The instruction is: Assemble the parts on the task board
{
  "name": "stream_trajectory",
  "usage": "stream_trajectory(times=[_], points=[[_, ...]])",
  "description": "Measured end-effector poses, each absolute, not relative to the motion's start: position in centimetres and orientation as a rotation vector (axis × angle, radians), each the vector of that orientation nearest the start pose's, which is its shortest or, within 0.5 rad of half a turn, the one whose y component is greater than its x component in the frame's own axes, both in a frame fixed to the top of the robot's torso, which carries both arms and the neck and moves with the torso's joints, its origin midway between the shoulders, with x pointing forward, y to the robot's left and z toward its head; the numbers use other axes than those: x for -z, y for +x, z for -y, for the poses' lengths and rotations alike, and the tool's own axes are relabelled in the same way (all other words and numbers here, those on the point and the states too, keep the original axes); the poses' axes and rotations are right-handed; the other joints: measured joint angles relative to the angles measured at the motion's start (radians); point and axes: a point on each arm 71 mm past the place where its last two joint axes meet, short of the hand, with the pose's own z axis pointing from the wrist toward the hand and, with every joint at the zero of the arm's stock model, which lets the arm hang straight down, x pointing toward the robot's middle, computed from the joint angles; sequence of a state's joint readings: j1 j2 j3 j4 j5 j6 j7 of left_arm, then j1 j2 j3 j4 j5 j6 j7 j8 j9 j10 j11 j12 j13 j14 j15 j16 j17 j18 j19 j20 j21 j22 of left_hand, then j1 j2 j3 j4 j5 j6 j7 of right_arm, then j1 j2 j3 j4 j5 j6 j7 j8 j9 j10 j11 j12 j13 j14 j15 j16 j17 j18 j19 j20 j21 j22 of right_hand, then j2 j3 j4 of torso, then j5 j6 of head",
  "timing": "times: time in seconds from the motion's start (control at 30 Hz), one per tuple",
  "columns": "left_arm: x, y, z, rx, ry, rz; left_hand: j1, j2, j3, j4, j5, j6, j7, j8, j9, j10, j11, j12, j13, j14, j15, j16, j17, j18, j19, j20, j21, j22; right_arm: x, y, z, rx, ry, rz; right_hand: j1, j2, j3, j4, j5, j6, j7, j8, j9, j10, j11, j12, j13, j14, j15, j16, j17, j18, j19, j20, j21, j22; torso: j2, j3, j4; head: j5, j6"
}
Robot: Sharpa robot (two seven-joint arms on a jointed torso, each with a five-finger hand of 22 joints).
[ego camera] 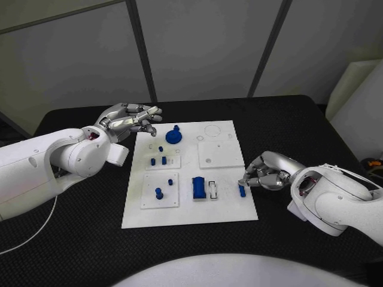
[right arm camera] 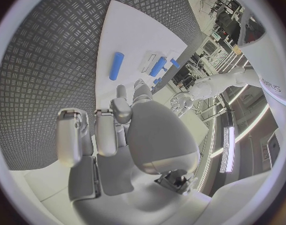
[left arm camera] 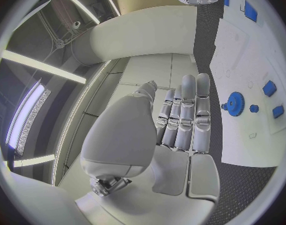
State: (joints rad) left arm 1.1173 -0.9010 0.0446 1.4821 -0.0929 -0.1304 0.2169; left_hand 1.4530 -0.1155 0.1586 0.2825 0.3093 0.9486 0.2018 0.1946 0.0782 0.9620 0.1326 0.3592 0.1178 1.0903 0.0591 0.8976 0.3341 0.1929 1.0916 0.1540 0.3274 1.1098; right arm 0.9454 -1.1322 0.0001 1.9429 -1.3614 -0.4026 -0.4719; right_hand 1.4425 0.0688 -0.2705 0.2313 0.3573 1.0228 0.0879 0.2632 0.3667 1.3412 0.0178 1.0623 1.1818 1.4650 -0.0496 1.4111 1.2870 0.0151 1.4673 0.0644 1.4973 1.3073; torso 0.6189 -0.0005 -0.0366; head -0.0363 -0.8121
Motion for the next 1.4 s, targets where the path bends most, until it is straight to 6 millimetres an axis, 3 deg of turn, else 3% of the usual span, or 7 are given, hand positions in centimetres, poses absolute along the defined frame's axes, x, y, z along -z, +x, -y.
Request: stream_trajectory(times=[0.27, 0.77, 1.2, 1.33, 1.37, 1.4], points=[[20.1, 48.7, -24.1, 1.520, -1.147, -1.622, 0.000, 0.000, 0.000, 0.000, 0.000, 0.000, 0.000, 0.000, 0.000, 0.000, 0.000, 0.000, 0.000, 0.000, 0.000, 0.000, 0.000, 0.000, 0.000, 0.000, 0.000, 0.000, 24.5, 36.5, 23.3, -0.460, 0.201, -1.971, -0.017, -0.017, -0.019, 0.013, -0.012, 0.009, -0.002, -0.004, 0.004, 0.004, -0.004, -0.004, 0.004, 0.000, 0.000, 0.000, 0.006, 0.000, 0.000, 0.000, 0.000, 0.000, -0.001, -0.0010, 0.0006, -0.002, 0.000], [20.2, 48.6, -24.0, 1.520, -1.149, -1.624, 0.000, 0.000, 0.000, 0.000, 0.000, -0.004, -0.004, 0.000, 0.000, -0.004, 0.004, 0.000, 0.000, 0.000, 0.000, 0.000, -0.001, 0.000, 0.000, 0.000, 0.000, -0.001, 25.5, 37.1, 23.0, -0.396, 0.151, -2.025, -0.024, -0.024, -0.032, 0.026, -0.018, 0.009, -0.002, -0.004, 0.006, 0.011, -0.011, 0.017, 0.020, 0.000, 0.000, 0.000, 0.015, 0.000, 0.000, 0.000, 0.000, 0.000, 0.000, -0.0012, 0.0024, 0.000, -0.004], [20.3, 48.6, -24.0, 1.521, -1.150, -1.626, 0.000, 0.000, 0.000, 0.000, 0.000, -0.004, -0.004, 0.000, 0.000, -0.004, 0.004, 0.000, 0.000, 0.000, 0.000, 0.000, -0.001, 0.000, 0.000, 0.000, 0.000, -0.001, 26.2, 37.2, 21.8, -0.400, 0.115, -2.042, -0.019, -0.028, -0.034, 0.023, -0.026, 0.018, -0.005, -0.005, 0.016, 0.019, -0.011, 0.033, 0.032, 0.000, 0.000, 0.000, 0.020, 0.000, 0.000, 0.000, 0.000, 0.000, 0.001, -0.0015, 0.0016, 0.002, -0.008], [20.3, 48.6, -24.1, 1.521, -1.151, -1.626, 0.000, 0.000, -0.002, -0.002, 0.000, -0.004, -0.004, 0.004, 0.000, -0.004, 0.004, 0.000, 0.000, 0.000, 0.000, 0.000, -0.001, 0.000, 0.000, 0.000, 0.000, -0.001, 26.3, 37.3, 21.4, -0.391, 0.091, -2.030, 0.007, -0.028, -0.027, 0.007, -0.009, 0.025, -0.006, -0.005, 0.023, 0.026, -0.011, 0.053, 0.045, 0.004, -0.004, 0.012, 0.020, 0.000, 0.000, 0.000, 0.005, 0.000, 0.001, -0.0017, 0.0016, 0.004, -0.010], [20.3, 48.6, -24.1, 1.521, -1.151, -1.626, 0.000, 0.000, -0.003, -0.003, 0.000, -0.004, -0.004, 0.004, 0.000, -0.004, 0.004, 0.000, 0.000, 0.000, 0.000, 0.000, -0.001, 0.000, 0.000, 0.000, 0.000, -0.001, 26.3, 37.3, 21.3, -0.386, 0.083, -2.027, 0.012, -0.028, -0.028, 0.006, -0.009, 0.024, -0.005, -0.009, 0.094, 0.026, -0.011, 0.057, 0.047, 0.004, -0.004, 0.012, 0.020, 0.000, 0.000, 0.000, 0.005, 0.000, 0.001, -0.0019, 0.0016, 0.005, -0.010], [20.3, 48.6, -24.1, 1.521, -1.150, -1.626, 0.000, 0.000, -0.003, -0.003, 0.000, -0.006, -0.001, 0.004, 0.000, -0.004, 0.004, 0.000, 0.000, 0.000, 0.000, 0.000, -0.001, 0.000, 0.000, 0.000, 0.000, -0.001, 26.3, 37.3, 21.2, -0.379, 0.072, -2.023, 0.012, -0.028, -0.029, 0.004, -0.009, 0.024, -0.005, -0.009, 0.126, 0.026, -0.011, 0.058, 0.050, 0.004, -0.004, 0.012, 0.020, 0.000, 0.000, 0.000, 0.005, 0.000, 0.001, -0.0020, 0.0016, 0.005, -0.010]])
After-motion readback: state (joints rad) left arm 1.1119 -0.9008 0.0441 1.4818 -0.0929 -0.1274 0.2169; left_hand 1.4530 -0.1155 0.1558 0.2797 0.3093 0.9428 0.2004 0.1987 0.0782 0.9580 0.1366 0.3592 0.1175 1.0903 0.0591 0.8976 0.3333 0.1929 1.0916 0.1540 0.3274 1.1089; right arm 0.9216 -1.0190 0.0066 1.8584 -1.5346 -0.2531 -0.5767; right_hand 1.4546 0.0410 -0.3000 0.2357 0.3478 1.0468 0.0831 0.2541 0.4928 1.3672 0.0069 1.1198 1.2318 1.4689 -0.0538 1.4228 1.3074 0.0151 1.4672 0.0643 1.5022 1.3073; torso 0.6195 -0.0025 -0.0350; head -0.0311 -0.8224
